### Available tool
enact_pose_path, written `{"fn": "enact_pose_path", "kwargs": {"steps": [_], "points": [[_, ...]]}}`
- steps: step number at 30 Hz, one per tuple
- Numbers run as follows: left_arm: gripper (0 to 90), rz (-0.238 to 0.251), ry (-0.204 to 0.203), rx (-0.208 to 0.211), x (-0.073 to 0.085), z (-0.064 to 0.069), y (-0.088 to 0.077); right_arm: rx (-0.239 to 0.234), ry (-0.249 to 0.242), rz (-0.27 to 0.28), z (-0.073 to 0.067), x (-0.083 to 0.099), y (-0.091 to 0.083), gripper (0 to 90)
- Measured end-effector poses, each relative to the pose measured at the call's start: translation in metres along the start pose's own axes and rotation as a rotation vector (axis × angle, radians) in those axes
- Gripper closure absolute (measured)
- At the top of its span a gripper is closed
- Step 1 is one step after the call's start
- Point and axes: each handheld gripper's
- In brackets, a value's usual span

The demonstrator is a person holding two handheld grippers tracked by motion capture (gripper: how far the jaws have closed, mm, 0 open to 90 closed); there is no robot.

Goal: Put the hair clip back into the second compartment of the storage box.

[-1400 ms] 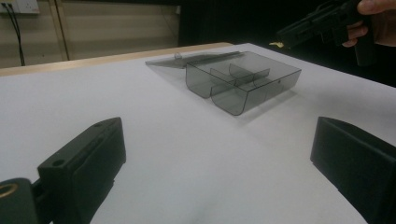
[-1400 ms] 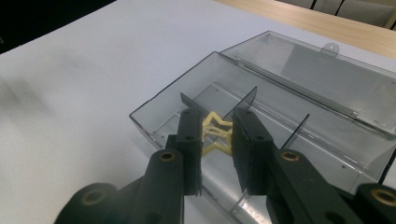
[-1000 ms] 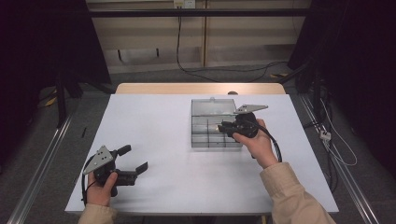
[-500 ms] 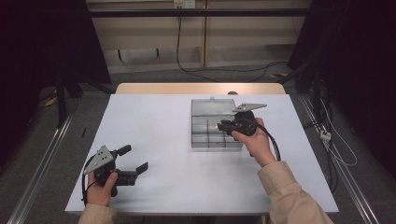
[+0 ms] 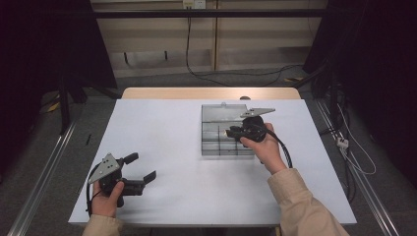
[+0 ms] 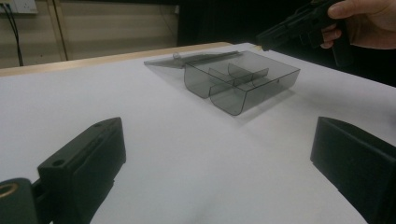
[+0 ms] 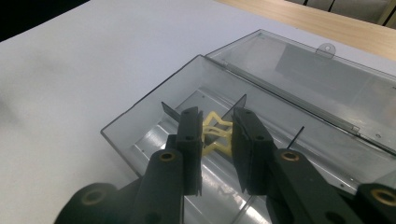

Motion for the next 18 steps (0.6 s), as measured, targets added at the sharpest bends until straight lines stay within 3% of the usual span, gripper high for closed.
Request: {"fn": "enact_pose_path", "kwargs": {"steps": [18], "points": [[3.0, -0.001, 0.0, -0.001, 0.0001, 0.0, 0.0001, 0.006, 0.01, 0.0, 0.0041, -0.0027, 0.0069, 73.8]]}}
Point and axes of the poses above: each handheld gripper's, and its own axes: y roughly forward along the jaws, x roughly out of its underside, z roughly to its right, and after that the axes turned 5 degrees about z, right-handed
